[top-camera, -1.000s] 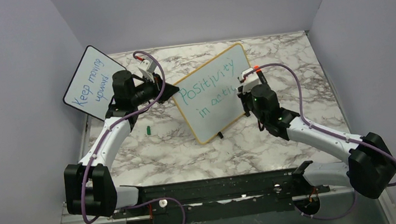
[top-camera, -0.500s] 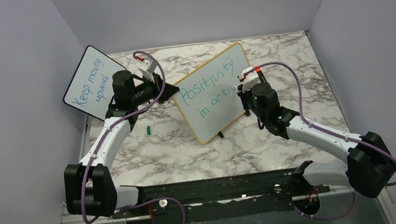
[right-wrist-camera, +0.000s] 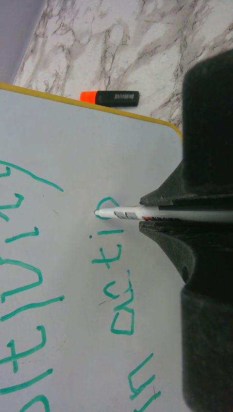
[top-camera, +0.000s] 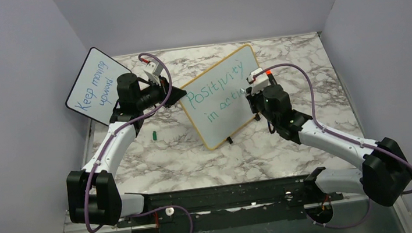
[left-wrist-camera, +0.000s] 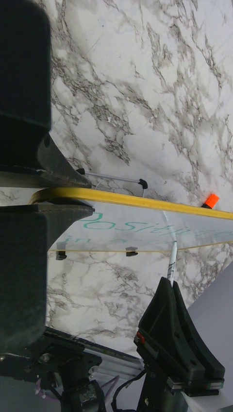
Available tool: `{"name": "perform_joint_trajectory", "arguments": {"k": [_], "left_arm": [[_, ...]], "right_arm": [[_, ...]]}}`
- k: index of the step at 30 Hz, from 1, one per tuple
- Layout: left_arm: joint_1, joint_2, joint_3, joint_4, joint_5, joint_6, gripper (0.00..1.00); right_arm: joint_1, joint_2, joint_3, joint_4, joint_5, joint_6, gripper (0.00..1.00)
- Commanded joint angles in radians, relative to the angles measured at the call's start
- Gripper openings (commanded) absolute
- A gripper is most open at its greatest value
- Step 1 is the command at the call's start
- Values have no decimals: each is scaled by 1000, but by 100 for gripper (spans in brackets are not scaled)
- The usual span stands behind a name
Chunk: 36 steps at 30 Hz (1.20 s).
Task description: Write a sentence on the whiteboard
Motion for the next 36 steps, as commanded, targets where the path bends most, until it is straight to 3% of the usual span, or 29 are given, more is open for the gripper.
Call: {"name": "perform_joint_trajectory", "arguments": {"k": [1, 7, 36], "left_arm": [[-13, 38, -21, -117, -75, 88, 0], [-13, 39, -21, -118, -76, 88, 0], [-13, 39, -20, -123, -78, 92, 0]], "right_arm": [[-2, -22, 27, -1, -39, -2, 1], [-16, -42, 14, -2, 9, -11, 1], [-78, 12, 37, 55, -39, -2, 0]]}}
